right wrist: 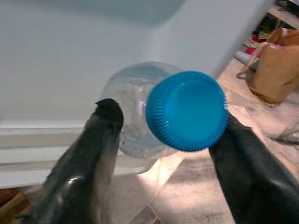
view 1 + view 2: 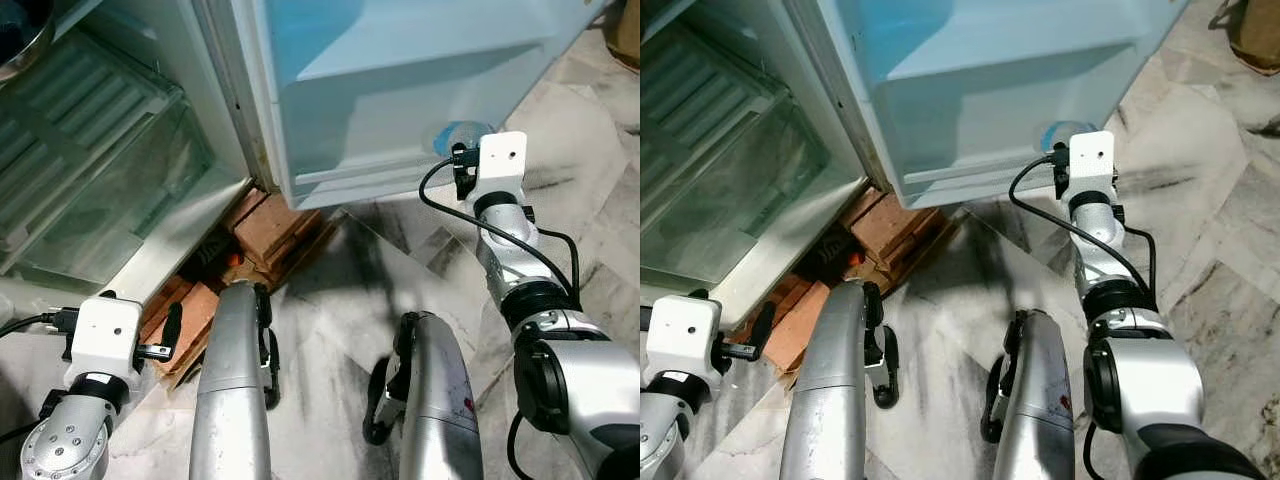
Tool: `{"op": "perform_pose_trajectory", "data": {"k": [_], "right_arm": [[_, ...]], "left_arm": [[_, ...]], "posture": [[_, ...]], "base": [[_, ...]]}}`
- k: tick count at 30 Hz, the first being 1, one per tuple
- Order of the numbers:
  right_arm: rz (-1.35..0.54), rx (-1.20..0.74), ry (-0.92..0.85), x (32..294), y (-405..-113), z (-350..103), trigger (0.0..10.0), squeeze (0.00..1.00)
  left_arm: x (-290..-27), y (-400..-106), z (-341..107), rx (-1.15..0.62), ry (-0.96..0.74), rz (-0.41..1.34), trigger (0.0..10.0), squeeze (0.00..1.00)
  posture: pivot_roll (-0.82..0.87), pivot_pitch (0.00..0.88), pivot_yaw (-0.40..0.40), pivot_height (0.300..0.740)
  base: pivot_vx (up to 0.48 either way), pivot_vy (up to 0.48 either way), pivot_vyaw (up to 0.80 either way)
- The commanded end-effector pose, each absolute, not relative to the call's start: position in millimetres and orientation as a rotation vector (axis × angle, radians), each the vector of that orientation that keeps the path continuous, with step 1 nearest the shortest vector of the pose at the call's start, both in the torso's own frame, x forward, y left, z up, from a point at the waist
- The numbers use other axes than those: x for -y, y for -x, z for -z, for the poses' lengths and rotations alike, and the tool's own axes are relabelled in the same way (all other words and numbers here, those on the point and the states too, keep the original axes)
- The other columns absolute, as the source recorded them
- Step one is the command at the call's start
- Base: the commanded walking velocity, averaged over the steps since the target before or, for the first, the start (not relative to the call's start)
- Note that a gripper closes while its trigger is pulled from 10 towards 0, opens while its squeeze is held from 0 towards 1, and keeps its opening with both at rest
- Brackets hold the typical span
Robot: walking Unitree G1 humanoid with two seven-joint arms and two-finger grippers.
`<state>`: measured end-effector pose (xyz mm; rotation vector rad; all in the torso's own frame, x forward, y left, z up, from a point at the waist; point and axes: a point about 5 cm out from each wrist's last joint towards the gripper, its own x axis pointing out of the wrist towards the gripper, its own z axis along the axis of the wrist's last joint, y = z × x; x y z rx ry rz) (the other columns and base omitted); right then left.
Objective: Restocking fridge
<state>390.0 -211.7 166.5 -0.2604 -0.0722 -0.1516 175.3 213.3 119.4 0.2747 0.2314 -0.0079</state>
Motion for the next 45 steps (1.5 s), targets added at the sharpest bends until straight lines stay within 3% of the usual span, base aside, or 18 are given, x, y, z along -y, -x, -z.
{"op": "perform_pose_trajectory", "data": {"k": [1,11,26,27,28,29,30,31,40,41,42,43,44,45], "right_arm": [[0.197,-0.064,0.264,226.2,-379.9,-137.6,10.0,1.00],[0.203,-0.041,0.257,225.1,-381.2,-141.1,10.0,1.00],[0.060,0.104,0.144,196.4,-389.8,-162.2,10.0,0.97],[0.055,0.116,0.150,196.3,-389.9,-163.9,10.0,0.92],[0.055,0.127,0.164,196.6,-390.0,-165.6,10.0,0.56],[0.055,0.127,0.164,196.6,-390.0,-165.6,10.0,0.56],[0.055,0.142,0.185,196.9,-390.0,-167.8,10.0,0.37],[0.051,0.173,0.226,196.7,-390.1,-172.7,10.0,0.00],[0.028,0.247,0.239,196.7,-389.6,-184.4,10.0,0.00],[0.006,0.255,0.224,193.5,-389.0,-184.3,10.0,0.07],[-0.011,0.262,0.208,189.8,-387.7,-183.0,10.0,0.62],[-0.011,0.262,0.208,189.8,-387.7,-183.0,10.0,0.62],[-0.025,0.261,0.178,187.4,-386.9,-181.5,10.0,1.00],[-0.042,0.264,0.163,184.2,-385.6,-179.8,10.0,1.00]], "left_arm": [[-215.3,-168.6,-117.6,-0.263,-0.282,0.013,10.0,0.00],[-217.0,-166.7,-116.9,-0.274,-0.294,0.010,10.0,0.00],[-217.9,-168.6,-118.2,-0.262,-0.295,-0.007,10.0,0.00],[-217.4,-170.4,-118.1,-0.258,-0.294,-0.009,10.0,0.00],[-217.0,-171.7,-117.9,-0.254,-0.292,-0.011,10.0,0.00],[-217.0,-171.7,-117.9,-0.254,-0.292,-0.011,10.0,0.00],[-216.5,-173.0,-117.7,-0.251,-0.289,-0.011,10.0,0.00],[-214.8,-175.2,-117.0,-0.243,-0.284,-0.008,10.0,0.00],[-209.7,-191.3,-114.4,-0.210,-0.269,-0.004,10.0,0.00],[-209.4,-196.5,-114.5,-0.197,-0.266,-0.008,10.0,0.00],[-209.0,-201.8,-115.4,-0.181,-0.260,-0.009,10.0,0.00],[-209.0,-201.8,-115.4,-0.181,-0.260,-0.009,10.0,0.00],[-208.3,-205.1,-116.0,-0.170,-0.256,-0.009,10.0,0.00],[-207.3,-208.1,-117.0,-0.159,-0.251,-0.008,10.0,0.00]], "posture": [[0.26,0.446,0.033,0.578],[0.27,0.447,0.036,0.578],[0.26,0.442,0.019,0.578],[0.26,0.434,0.014,0.578],[0.26,0.432,0.014,0.578],[0.26,0.432,0.014,0.578],[0.25,0.430,0.013,0.578],[0.25,0.423,0.011,0.578],[0.22,0.361,0.003,0.578],[0.21,0.350,0.002,0.578],[0.20,0.332,-0.001,0.578],[0.20,0.332,-0.001,0.578],[0.20,0.319,-0.002,0.578],[0.19,0.313,-0.002,0.578]], "base": [[0.000,0.000,0.00],[0.000,0.000,0.00],[0.000,0.000,0.00],[0.000,0.000,0.00],[0.000,0.000,0.00],[0.000,0.000,0.00],[0.000,0.000,0.00],[0.000,0.000,0.00],[0.000,0.000,0.00],[0.000,0.000,0.00],[0.000,0.000,0.00],[0.000,0.000,0.00],[0.000,0.000,0.00],[0.000,0.000,0.00]]}}
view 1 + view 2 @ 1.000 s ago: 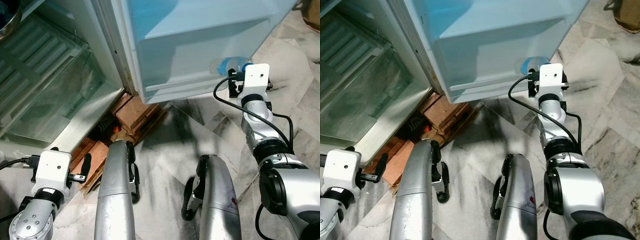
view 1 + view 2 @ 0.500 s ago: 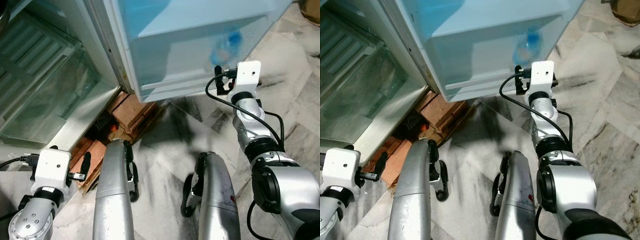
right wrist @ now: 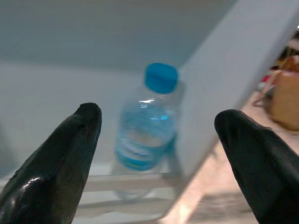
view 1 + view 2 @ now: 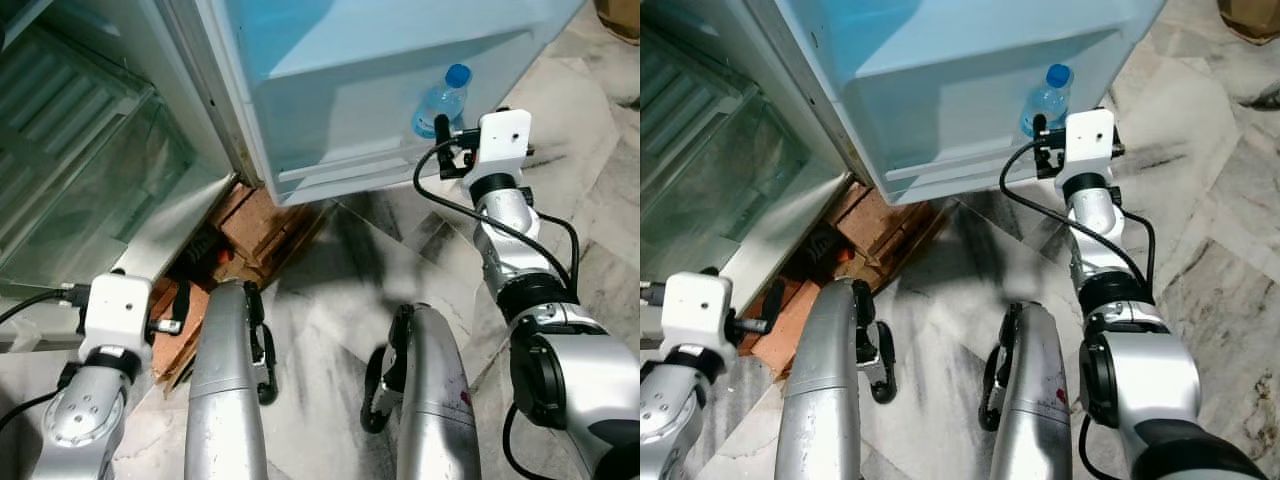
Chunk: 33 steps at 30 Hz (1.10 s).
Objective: Restocking fridge
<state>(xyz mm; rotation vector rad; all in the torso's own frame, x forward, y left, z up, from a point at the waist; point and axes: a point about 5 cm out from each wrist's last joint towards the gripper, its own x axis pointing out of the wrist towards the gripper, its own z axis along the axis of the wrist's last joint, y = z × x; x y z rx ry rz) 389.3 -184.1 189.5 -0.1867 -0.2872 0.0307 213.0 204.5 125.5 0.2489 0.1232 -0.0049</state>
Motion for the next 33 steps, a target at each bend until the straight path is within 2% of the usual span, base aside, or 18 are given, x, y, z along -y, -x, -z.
{"op": "perform_pose_trajectory", "data": {"k": [1,5,6,8,13,18,24,33], "right_arm": [[-0.074,0.258,0.147,176.4,-383.3,-174.9,10.0,1.00],[-0.129,0.244,0.084,160.6,-372.9,-162.7,10.0,1.00],[-0.146,0.240,0.067,156.7,-369.2,-159.4,10.0,0.92],[-0.209,0.236,0.035,144.5,-351.8,-149.8,10.0,0.01],[-0.212,0.214,0.026,143.5,-326.2,-133.0,10.0,0.00],[-0.101,0.239,0.047,164.8,-301.8,-126.7,10.0,0.00],[0.015,0.240,0.053,178.8,-304.0,-141.1,10.0,0.00],[0.038,0.212,0.058,182.8,-297.0,-140.0,10.0,0.00]], "left_arm": [[-204.9,-218.1,-118.2,-0.138,-0.243,-0.005,10.0,0.00],[-202.2,-230.2,-120.2,-0.108,-0.246,-0.004,10.0,0.00],[-201.8,-232.1,-120.0,-0.105,-0.246,-0.003,10.0,0.00],[-201.6,-235.4,-117.9,-0.097,-0.246,-0.005,10.0,0.00],[-196.8,-244.2,-118.2,-0.064,-0.254,0.006,10.0,0.00],[-194.6,-255.5,-126.1,0.011,-0.260,-0.024,10.0,0.00],[-189.9,-265.4,-126.0,0.035,-0.238,-0.021,10.0,0.00],[-187.1,-278.1,-122.8,0.045,-0.228,0.002,10.0,0.00]], "posture": [[0.18,0.282,-0.003,0.578],[0.16,0.255,-0.004,0.578],[0.15,0.244,-0.004,0.578],[0.14,0.223,0.000,0.578],[0.14,0.180,0.002,0.578],[0.12,0.141,-0.011,0.578],[0.07,0.116,-0.013,0.613],[0.05,0.070,-0.006,0.668]], "base": [[0.000,0.000,0.00],[0.000,0.000,0.00],[0.000,0.000,0.00],[0.000,0.000,0.00],[0.000,0.000,0.00],[0.000,0.000,0.00],[0.000,0.000,0.00],[0.000,0.000,0.00]]}}
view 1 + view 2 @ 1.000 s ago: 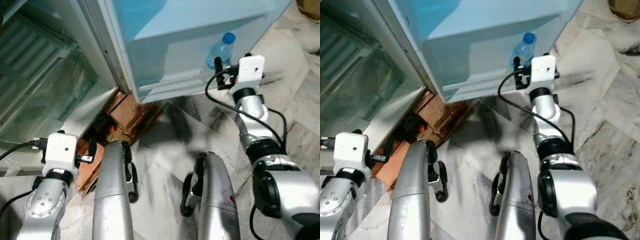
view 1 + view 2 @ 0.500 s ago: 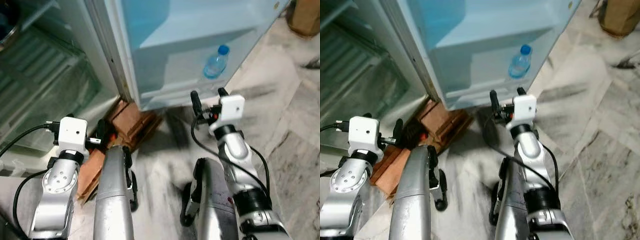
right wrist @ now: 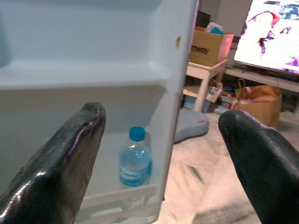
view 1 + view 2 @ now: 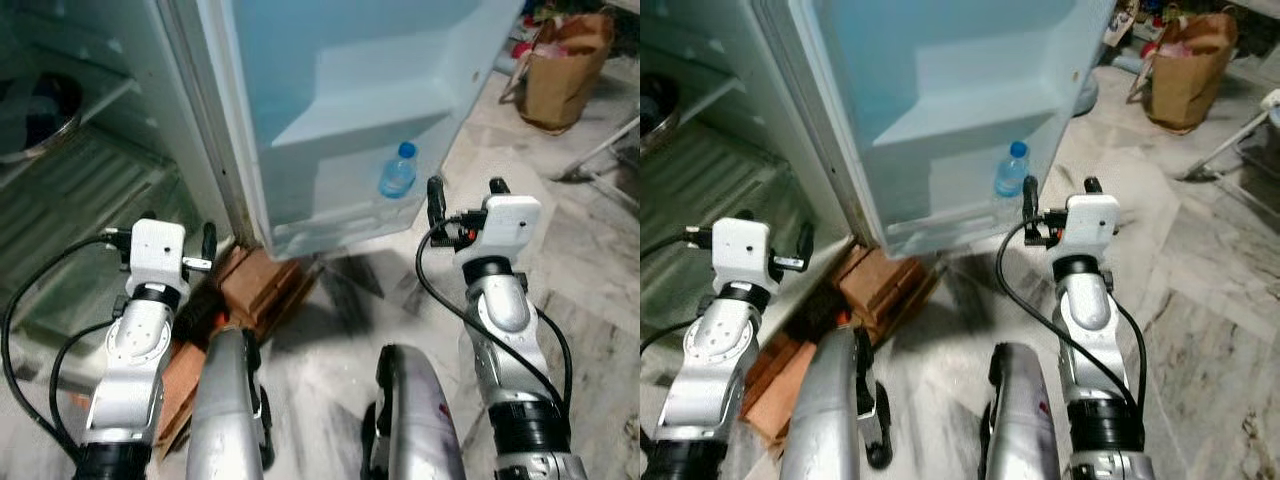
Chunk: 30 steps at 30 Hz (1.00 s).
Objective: Restocking fridge
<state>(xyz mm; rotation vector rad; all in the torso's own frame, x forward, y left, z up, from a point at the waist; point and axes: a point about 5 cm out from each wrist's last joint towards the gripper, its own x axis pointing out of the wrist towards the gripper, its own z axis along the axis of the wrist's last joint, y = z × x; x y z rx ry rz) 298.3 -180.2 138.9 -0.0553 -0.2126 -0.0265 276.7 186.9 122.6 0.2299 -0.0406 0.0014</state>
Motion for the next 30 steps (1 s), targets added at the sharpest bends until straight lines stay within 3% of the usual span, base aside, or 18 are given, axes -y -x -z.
{"op": "perform_pose_trajectory", "data": {"k": [1,11,17,30], "right_arm": [[0.039,0.209,0.060,182.9,-296.7,-139.1,10.0,0.00],[0.062,0.189,0.056,187.8,-295.4,-135.9,10.0,0.00],[0.083,0.152,0.053,192.6,-288.9,-126.0,10.0,0.00],[0.078,0.087,0.029,181.7,-282.4,-111.9,10.0,0.00]], "left_arm": [[-186.9,-278.6,-122.5,0.045,-0.227,0.003,10.0,0.00],[-186.1,-277.4,-109.4,0.029,-0.219,0.010,10.0,0.00],[-179.9,-273.2,-104.5,0.032,-0.181,0.005,10.0,0.00],[-187.6,-267.1,-100.6,0.003,-0.198,-0.027,10.0,0.00]], "posture": [[0.05,0.070,-0.006,0.673],[0.02,0.024,-0.023,0.738],[0.03,0.005,-0.034,0.740],[0.02,0.059,-0.028,0.740]], "base": [[0.000,0.000,0.00],[0.000,0.000,0.00],[0.000,0.000,0.00],[0.000,-0.066,0.00]]}}
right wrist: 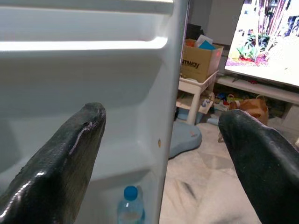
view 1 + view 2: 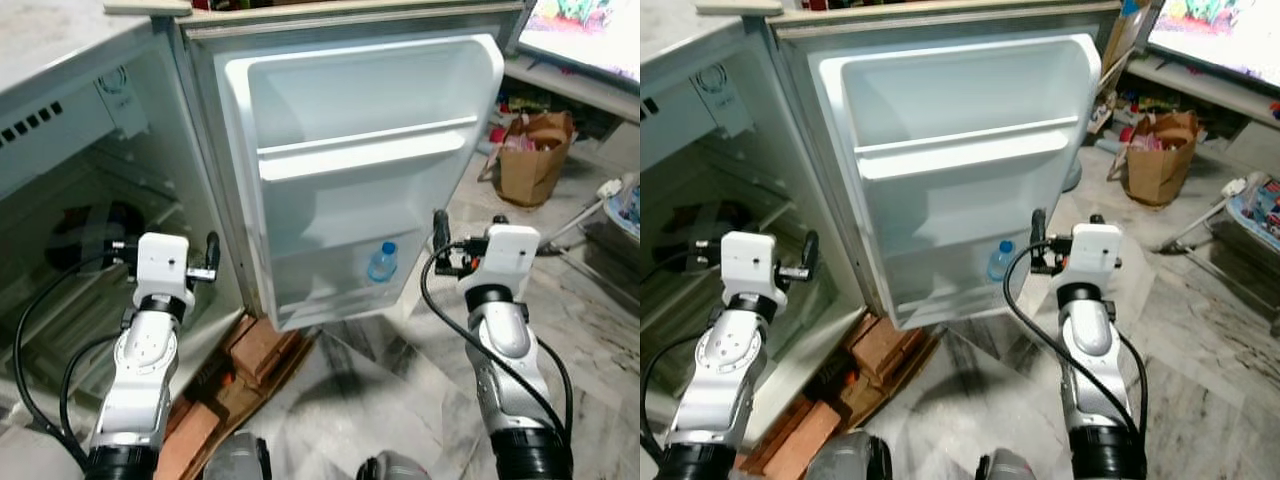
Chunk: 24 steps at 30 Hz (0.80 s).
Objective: Restocking fridge
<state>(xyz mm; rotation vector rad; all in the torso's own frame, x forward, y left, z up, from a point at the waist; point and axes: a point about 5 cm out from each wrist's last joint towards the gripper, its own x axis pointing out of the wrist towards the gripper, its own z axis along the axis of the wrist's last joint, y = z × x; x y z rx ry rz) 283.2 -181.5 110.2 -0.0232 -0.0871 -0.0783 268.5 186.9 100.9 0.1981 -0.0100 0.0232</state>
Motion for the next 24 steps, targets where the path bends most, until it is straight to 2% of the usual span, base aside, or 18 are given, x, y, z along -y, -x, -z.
{"op": "perform_pose_trajectory", "data": {"k": [1,11,16,24], "right_arm": [[0.083,0.074,0.035,182.1,-282.5,-109.9,10.0,0.00],[0.092,0.051,0.030,180.7,-287.2,-107.0,10.0,0.00],[0.031,0.058,0.044,174.3,-288.2,-108.1,10.0,0.00],[0.009,0.070,0.066,170.9,-287.3,-109.0,10.0,0.00]], "left_arm": [[-187.4,-266.8,-98.5,-0.005,-0.201,-0.029,10.0,0.00],[-184.5,-264.5,-98.5,-0.009,-0.210,-0.029,10.0,0.00],[-188.8,-268.1,-101.3,-0.001,-0.214,-0.042,10.0,0.00],[-183.4,-266.8,-99.1,-0.008,-0.212,-0.031,10.0,0.00]], "posture": [[0.02,0.065,-0.034,0.740],[0.04,0.088,-0.039,0.740],[0.04,0.091,-0.043,0.740],[0.03,0.087,-0.040,0.740]], "base": [[0.000,-0.304,0.00],[0.000,-0.427,0.00],[0.000,-0.480,0.00],[0.000,-0.480,0.59]]}}
